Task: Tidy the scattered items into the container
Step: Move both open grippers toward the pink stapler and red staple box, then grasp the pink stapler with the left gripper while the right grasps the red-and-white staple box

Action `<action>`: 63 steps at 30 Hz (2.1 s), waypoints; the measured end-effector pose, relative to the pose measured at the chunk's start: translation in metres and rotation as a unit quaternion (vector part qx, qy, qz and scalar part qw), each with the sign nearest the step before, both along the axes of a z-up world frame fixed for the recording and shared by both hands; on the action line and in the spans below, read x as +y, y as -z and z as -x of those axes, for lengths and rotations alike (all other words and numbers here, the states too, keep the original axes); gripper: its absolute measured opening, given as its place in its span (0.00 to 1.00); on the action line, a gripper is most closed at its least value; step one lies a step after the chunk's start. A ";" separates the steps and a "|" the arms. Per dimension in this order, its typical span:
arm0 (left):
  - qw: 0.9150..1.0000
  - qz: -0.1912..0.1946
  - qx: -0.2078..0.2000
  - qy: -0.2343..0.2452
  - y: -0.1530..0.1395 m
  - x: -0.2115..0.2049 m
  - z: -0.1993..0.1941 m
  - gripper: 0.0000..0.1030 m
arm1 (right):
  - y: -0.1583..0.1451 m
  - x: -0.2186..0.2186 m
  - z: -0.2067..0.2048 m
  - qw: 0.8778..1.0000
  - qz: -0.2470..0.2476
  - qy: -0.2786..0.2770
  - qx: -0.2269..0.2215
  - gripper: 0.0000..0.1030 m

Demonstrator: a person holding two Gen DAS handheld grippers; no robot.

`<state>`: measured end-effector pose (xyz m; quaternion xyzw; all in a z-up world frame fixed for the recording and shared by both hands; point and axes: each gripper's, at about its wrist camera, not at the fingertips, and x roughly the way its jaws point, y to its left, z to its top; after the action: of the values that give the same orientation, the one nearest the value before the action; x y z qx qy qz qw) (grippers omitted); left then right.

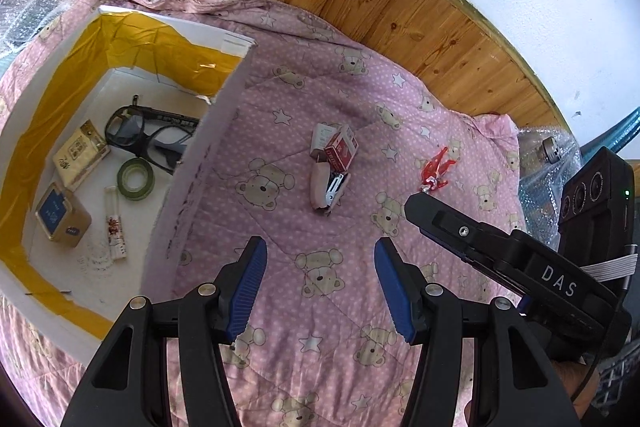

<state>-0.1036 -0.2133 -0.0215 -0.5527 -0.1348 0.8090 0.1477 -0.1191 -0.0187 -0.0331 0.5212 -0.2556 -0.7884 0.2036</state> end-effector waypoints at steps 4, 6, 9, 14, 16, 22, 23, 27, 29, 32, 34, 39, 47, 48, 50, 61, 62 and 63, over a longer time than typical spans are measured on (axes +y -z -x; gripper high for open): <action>1.000 0.000 -0.007 0.006 0.008 0.010 0.009 0.56 | 0.007 0.009 0.006 1.000 -0.001 0.009 -0.007 0.52; 1.000 0.001 -0.009 0.009 0.011 0.015 0.013 0.56 | 0.011 0.014 0.010 1.000 -0.001 0.014 -0.011 0.52; 1.000 0.002 -0.013 0.013 0.017 0.022 0.020 0.56 | 0.018 0.020 0.015 1.000 -0.001 0.020 -0.017 0.52; 1.000 0.006 -0.023 0.017 0.032 0.033 0.035 0.56 | 0.028 0.027 0.027 0.999 -0.001 0.027 -0.026 0.52; 0.999 0.008 -0.029 0.018 0.040 0.037 0.041 0.56 | 0.031 0.028 0.034 0.999 -0.001 0.028 -0.029 0.52; 0.999 0.017 -0.046 0.017 0.068 0.047 0.061 0.56 | 0.041 0.030 0.057 0.999 -0.002 0.031 -0.034 0.52; 0.998 0.018 -0.049 0.017 0.073 0.048 0.064 0.56 | 0.043 0.030 0.061 0.999 -0.002 0.030 -0.035 0.52; 0.998 0.024 -0.058 0.013 0.091 0.052 0.078 0.56 | 0.052 0.024 0.082 0.999 -0.005 0.022 -0.044 0.52; 0.998 0.026 -0.064 0.011 0.101 0.052 0.086 0.56 | 0.057 0.019 0.092 0.999 -0.007 0.017 -0.046 0.52; 0.997 0.028 -0.072 0.006 0.113 0.051 0.094 0.56 | 0.065 0.011 0.106 0.999 -0.016 0.009 -0.049 0.52; 0.997 0.029 -0.076 0.003 0.118 0.049 0.098 0.56 | 0.071 0.005 0.115 0.998 -0.022 0.003 -0.051 0.52; 0.996 0.026 -0.086 0.000 0.131 0.048 0.104 0.56 | 0.090 -0.009 0.133 0.997 -0.047 -0.015 -0.058 0.52; 0.997 0.020 -0.075 0.007 0.137 0.060 0.107 0.59 | 0.114 0.021 0.128 0.992 -0.090 0.021 -0.089 0.52; 0.997 0.018 -0.073 0.008 0.136 0.062 0.107 0.59 | 0.116 0.028 0.126 0.991 -0.091 0.028 -0.093 0.52; 0.997 0.021 -0.068 0.023 0.137 0.072 0.105 0.59 | 0.118 0.041 0.122 0.990 -0.092 0.041 -0.099 0.52; 0.998 -0.007 -0.055 0.036 0.135 0.089 0.093 0.59 | 0.102 0.027 0.138 0.994 -0.072 -0.006 -0.086 0.52; 0.998 -0.006 -0.054 0.037 0.135 0.089 0.093 0.59 | 0.104 0.020 0.140 0.993 -0.077 -0.017 -0.089 0.52; 0.998 -0.006 -0.054 0.037 0.135 0.089 0.093 0.59 | 0.106 0.014 0.142 0.992 -0.083 -0.027 -0.091 0.52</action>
<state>-0.1961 -0.1248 -0.1563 -0.5990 -0.1267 0.7714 0.1734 -0.2606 -0.0046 -0.1394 0.6124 -0.1928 -0.7504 0.1568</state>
